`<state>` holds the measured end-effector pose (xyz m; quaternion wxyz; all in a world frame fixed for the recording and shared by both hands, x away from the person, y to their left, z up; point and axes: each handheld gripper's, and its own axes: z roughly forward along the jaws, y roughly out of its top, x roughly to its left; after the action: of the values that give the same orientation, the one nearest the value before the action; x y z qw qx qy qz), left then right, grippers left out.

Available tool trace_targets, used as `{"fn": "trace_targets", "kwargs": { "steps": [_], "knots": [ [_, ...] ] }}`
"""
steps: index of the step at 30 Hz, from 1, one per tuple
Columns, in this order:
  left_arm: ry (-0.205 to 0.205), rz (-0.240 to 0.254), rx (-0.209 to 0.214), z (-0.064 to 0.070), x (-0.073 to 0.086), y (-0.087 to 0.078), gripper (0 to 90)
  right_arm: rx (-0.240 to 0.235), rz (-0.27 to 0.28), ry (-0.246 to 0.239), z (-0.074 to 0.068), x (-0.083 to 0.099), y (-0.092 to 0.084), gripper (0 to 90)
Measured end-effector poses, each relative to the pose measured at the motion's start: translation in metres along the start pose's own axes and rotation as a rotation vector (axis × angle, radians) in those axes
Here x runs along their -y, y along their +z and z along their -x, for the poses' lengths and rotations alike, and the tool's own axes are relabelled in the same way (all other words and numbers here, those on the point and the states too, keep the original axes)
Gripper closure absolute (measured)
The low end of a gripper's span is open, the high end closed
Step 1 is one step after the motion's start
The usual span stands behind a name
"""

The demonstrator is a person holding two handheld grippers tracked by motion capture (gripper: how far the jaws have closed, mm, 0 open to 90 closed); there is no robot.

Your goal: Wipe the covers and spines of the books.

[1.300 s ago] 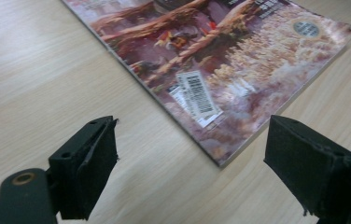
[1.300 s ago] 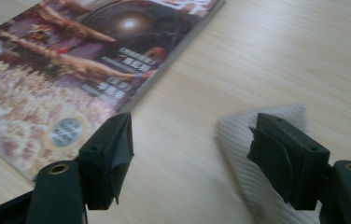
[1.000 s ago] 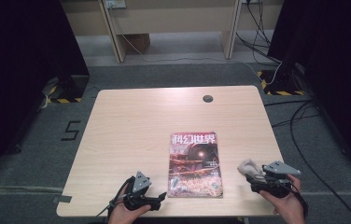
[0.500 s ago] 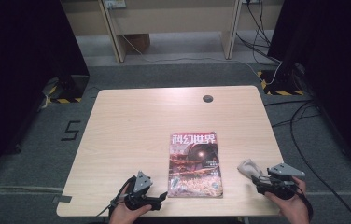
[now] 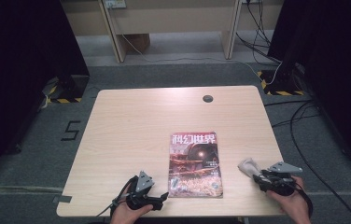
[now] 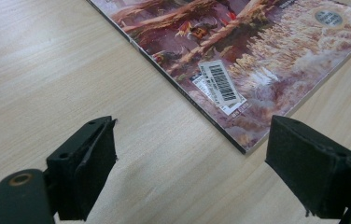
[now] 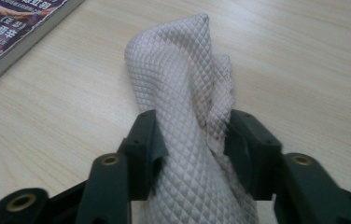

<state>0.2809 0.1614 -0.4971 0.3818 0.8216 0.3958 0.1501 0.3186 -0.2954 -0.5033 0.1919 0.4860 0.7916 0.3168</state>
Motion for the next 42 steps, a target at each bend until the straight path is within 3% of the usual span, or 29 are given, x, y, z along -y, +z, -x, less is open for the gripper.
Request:
{"fn": "trace_targets", "kwargs": {
  "steps": [7,13,20,30,35,42],
  "knots": [
    [0.012,0.002,-0.003,0.001,0.0,-0.001,15.6,-0.014,0.02,-0.023,-0.001,-0.002,0.0,71.7],
    [0.005,0.008,-0.007,0.0,0.0,0.0,15.7,0.001,0.065,-0.019,-0.001,-0.006,-0.006,74.0],
    [-0.022,0.011,0.006,0.003,-0.003,0.005,15.8,-0.029,0.125,-0.025,-0.009,-0.021,-0.01,74.7],
    [-0.02,0.018,0.002,0.01,-0.011,0.019,15.8,-0.053,0.158,-0.114,-0.04,-0.067,0.007,74.7],
    [-0.008,0.008,-0.001,0.014,-0.017,0.032,15.6,-0.068,0.145,-0.202,-0.068,-0.096,0.03,74.5],
    [0.006,-0.006,-0.002,0.018,-0.023,0.047,15.6,-0.091,0.103,-0.254,-0.097,-0.115,0.068,73.9]
  ]
}}
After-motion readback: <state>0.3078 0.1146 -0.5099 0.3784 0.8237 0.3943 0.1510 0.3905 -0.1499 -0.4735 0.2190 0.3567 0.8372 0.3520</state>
